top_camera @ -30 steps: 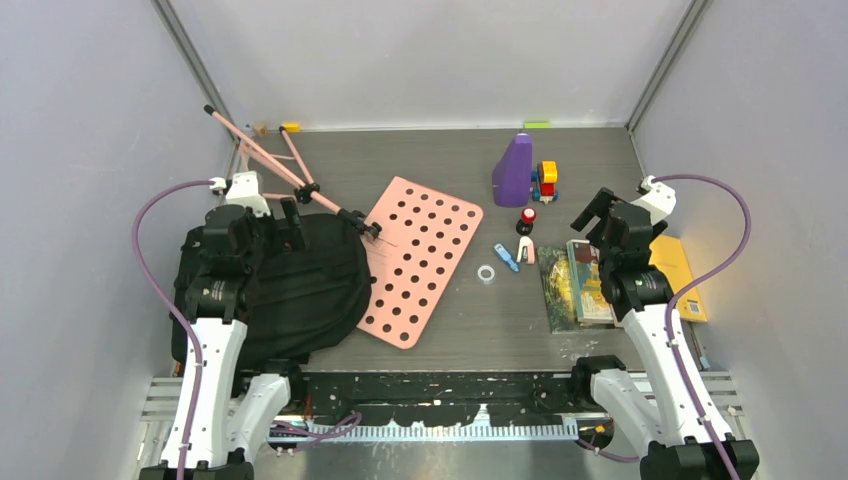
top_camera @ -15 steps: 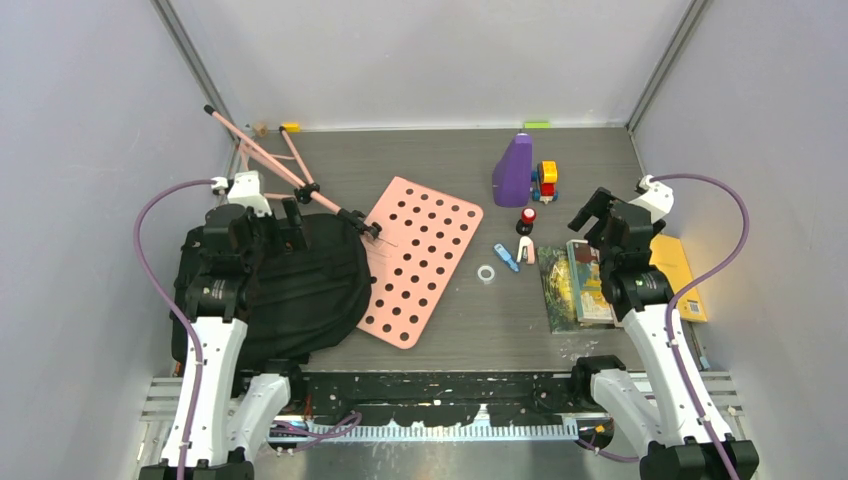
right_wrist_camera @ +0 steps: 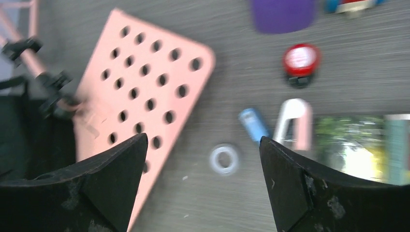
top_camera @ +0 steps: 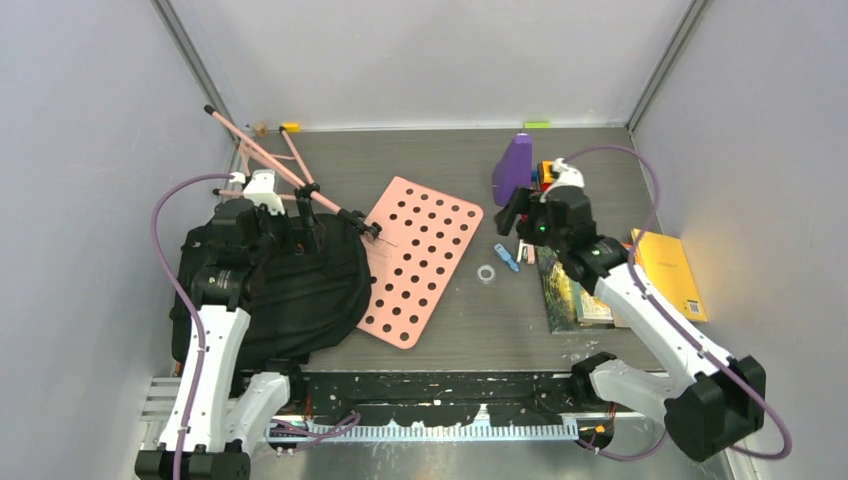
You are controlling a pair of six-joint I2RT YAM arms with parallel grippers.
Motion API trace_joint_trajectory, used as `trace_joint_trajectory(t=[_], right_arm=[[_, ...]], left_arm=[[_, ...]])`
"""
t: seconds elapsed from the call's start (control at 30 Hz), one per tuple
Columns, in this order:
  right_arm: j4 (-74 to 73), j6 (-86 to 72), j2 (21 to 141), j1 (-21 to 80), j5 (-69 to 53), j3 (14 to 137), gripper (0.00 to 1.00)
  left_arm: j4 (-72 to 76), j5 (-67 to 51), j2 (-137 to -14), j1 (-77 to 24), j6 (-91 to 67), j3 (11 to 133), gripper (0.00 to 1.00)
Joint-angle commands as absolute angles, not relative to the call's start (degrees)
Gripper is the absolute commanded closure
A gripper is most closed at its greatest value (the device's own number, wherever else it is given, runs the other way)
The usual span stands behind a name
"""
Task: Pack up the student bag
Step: Pick up the student bag at the center of the board.
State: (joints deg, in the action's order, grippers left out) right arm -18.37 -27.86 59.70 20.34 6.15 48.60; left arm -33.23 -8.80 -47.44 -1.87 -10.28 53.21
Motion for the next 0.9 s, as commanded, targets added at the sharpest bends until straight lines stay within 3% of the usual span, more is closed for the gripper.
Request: trace_joint_trajectory(t=[0.0, 0.4, 0.87], right_arm=[[-10.7, -35.3, 65.0, 31.8, 4.4, 52.9, 0.09], [-1.7, -43.2, 89.6, 55.0, 4.1, 67.2, 0.16], [-4.5, -42.2, 103.9, 60.3, 1.0, 79.3, 0.34]], left_arm=[[-32.5, -3.6, -45.3, -2.0, -10.1, 53.3, 0.0], [-33.2, 4.2, -42.9, -2.0, -10.1, 52.9, 0.0], [-33.2, 5.0, -43.0, -2.2, -9.8, 52.8, 0.0]])
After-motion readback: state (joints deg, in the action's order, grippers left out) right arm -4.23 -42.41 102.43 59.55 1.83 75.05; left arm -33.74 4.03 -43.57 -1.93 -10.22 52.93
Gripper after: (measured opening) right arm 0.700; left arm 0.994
